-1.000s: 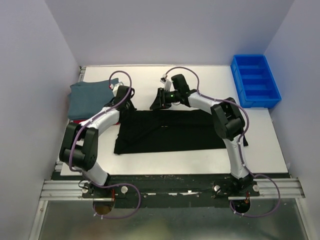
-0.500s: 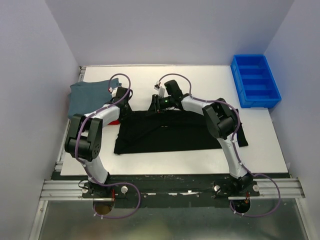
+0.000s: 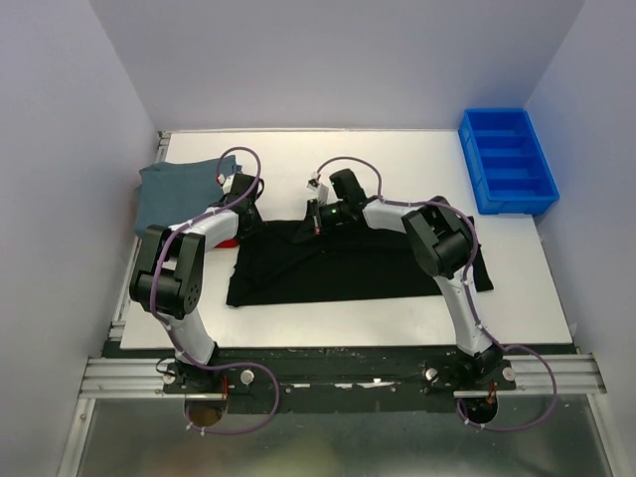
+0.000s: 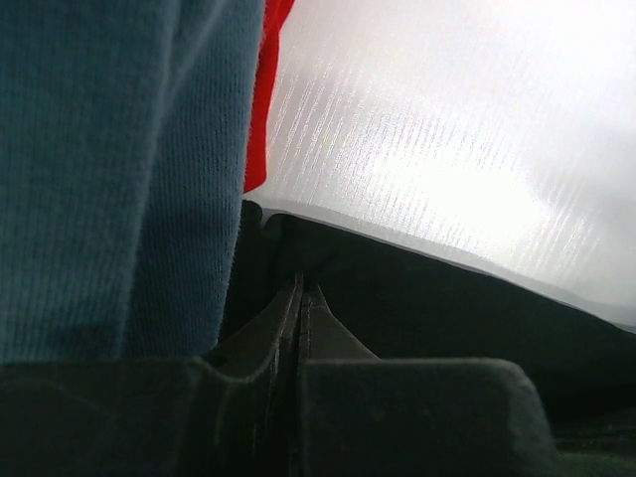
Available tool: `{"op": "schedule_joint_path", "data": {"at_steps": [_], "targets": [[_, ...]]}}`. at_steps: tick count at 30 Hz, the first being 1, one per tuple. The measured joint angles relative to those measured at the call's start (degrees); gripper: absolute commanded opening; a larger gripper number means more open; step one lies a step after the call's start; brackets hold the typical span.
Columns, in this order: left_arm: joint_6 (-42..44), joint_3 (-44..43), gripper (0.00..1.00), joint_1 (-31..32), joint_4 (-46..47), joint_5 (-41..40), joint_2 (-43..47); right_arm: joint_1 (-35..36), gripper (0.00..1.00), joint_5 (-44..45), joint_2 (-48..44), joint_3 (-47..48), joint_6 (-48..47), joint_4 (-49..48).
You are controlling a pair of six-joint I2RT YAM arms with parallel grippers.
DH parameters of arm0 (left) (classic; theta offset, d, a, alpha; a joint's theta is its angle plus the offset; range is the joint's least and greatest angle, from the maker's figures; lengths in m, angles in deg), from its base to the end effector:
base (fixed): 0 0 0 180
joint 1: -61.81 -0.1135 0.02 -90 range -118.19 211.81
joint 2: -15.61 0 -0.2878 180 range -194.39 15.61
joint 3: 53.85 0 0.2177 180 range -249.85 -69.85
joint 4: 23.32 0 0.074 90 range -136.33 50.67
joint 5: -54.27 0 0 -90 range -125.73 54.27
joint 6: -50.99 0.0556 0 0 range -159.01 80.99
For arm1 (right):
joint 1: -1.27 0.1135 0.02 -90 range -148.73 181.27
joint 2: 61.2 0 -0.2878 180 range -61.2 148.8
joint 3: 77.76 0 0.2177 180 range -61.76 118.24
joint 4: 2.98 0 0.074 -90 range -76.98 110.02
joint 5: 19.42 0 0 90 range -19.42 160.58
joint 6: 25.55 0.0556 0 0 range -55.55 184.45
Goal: Fold and stack the t-shirts
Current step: Fold the other side of the tshirt into a rectangle
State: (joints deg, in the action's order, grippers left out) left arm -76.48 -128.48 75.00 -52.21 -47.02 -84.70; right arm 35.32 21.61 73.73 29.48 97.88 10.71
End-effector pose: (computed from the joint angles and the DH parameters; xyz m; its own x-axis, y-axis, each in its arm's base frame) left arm 0.3357 -0.0675 0.1976 -0.6985 -0.4490 -0.5571 -0.3927 0.8914 -0.2261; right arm 0.3899 0.3141 0.1430 -0.9180 -0.1839 -0.3515 -0.3964 0.3933 0.8295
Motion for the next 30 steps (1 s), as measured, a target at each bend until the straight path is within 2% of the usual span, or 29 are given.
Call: {"op": "schedule_joint_path", "data": {"at_steps": [10, 17, 19, 23, 30], "targets": [[0.0, -0.02, 0.07, -0.07, -0.02, 0.0, 0.0, 0.0, 0.05, -2.91, -13.38, -17.81, 0.42, -6.91], [0.0, -0.02, 0.07, -0.13, 0.0, 0.02, 0.0, 0.02, 0.1, -4.46, -18.18, -29.42, 1.44, -12.63], [0.0, -0.02, 0.06, -0.13, -0.02, 0.02, 0.0, 0.02, 0.16, -4.39, -19.54, -33.22, 1.36, -12.66], [0.02, -0.04, 0.07, -0.28, -0.04, 0.02, 0.0, 0.02, 0.53, -4.07, -23.19, -39.54, 1.16, -12.74], [0.13, -0.04, 0.07, -0.44, 0.02, 0.02, 0.0, 0.04, 0.55, -2.29, -31.58, -42.69, -1.66, -8.96]]}}
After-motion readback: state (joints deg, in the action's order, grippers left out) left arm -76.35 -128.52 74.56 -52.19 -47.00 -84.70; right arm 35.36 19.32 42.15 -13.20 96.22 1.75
